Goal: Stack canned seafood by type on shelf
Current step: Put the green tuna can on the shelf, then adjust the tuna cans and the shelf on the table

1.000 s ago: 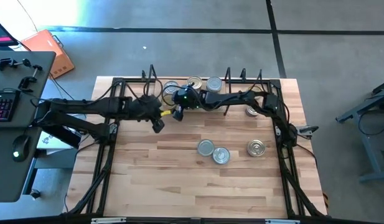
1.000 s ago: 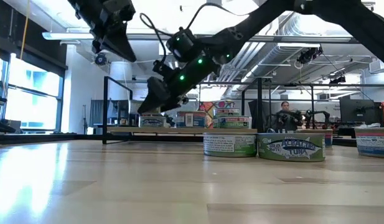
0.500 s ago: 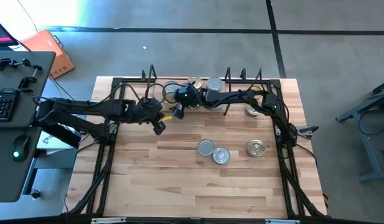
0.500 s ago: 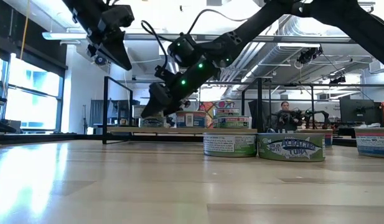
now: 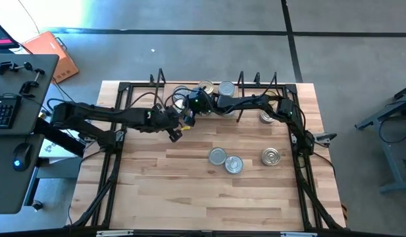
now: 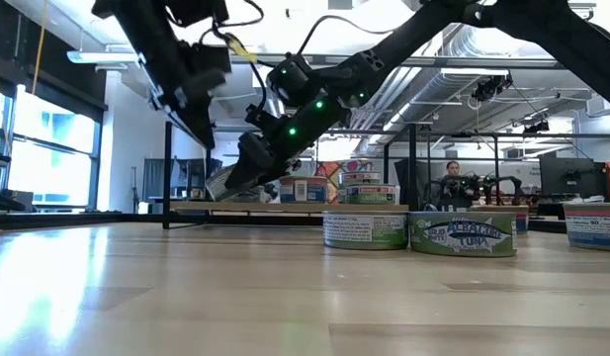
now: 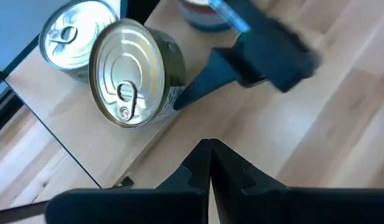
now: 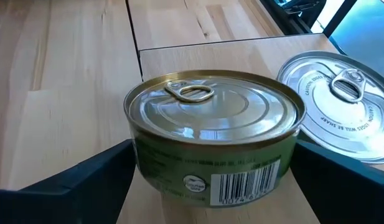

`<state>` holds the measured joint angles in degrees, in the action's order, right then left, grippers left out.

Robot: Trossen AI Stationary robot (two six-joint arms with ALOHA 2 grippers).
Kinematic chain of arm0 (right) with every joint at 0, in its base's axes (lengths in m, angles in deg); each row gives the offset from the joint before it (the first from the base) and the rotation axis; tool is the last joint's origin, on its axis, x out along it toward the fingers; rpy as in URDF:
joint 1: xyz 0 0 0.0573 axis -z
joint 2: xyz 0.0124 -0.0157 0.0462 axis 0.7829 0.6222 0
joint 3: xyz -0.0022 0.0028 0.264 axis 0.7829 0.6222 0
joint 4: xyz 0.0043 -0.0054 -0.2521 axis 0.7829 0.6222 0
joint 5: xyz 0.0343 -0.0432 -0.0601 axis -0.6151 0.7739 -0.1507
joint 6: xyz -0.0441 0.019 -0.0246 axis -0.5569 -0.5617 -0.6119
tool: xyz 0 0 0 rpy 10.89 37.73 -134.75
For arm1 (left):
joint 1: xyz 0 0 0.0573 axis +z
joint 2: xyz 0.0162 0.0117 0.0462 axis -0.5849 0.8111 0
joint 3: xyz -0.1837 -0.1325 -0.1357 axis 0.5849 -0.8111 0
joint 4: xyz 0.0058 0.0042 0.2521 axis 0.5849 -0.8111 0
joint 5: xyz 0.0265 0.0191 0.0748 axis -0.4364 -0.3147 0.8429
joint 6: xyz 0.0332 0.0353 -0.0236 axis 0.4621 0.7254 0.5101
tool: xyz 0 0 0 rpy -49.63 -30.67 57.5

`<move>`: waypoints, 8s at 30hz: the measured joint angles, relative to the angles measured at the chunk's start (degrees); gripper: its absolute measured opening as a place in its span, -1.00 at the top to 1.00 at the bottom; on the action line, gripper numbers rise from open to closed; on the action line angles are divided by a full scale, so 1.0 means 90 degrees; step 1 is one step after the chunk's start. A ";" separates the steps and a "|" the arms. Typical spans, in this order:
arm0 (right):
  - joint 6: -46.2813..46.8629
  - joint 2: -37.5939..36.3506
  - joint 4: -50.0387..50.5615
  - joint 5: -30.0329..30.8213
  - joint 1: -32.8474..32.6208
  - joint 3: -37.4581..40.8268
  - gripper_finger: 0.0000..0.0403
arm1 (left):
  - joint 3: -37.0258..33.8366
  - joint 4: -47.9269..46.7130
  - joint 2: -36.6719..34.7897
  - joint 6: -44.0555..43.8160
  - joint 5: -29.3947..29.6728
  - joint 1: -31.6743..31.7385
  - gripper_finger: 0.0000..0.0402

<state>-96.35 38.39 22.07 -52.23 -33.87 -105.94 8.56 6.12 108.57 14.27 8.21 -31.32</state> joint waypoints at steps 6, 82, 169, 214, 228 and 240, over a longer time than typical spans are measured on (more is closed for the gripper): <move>-0.0070 0.0000 0.0093 0.0000 0.0005 0.0000 -0.98 | 0.0000 0.0170 0.0367 0.0016 0.0016 0.0092 1.00; -0.1162 -0.0269 0.1041 0.0101 0.0042 0.0007 -0.97 | -0.0945 0.2736 0.0981 0.1019 -0.1592 0.2059 1.00; 0.0024 -0.3931 -0.0189 0.2390 -0.1991 0.4473 -0.97 | -0.0952 0.1913 0.0288 0.0751 -0.0595 0.1822 0.10; 0.0049 -0.3929 -0.0194 0.2389 -0.1991 0.4471 -0.97 | -0.0957 0.3347 0.0249 0.1118 -0.2222 0.1959 1.00; 0.0267 -0.3917 -0.1276 0.1812 -0.2006 0.4471 -0.97 | 0.0925 0.1544 0.0324 0.1465 -0.1436 0.1958 1.00; 0.0560 -0.3691 -0.1466 0.1985 -0.2723 0.4466 -0.97 | 0.2712 0.0019 0.2707 0.1948 -0.1364 0.2985 1.00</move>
<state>-91.31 5.17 8.87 -34.37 -58.38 -65.74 32.97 6.29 132.93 31.80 -4.07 -4.46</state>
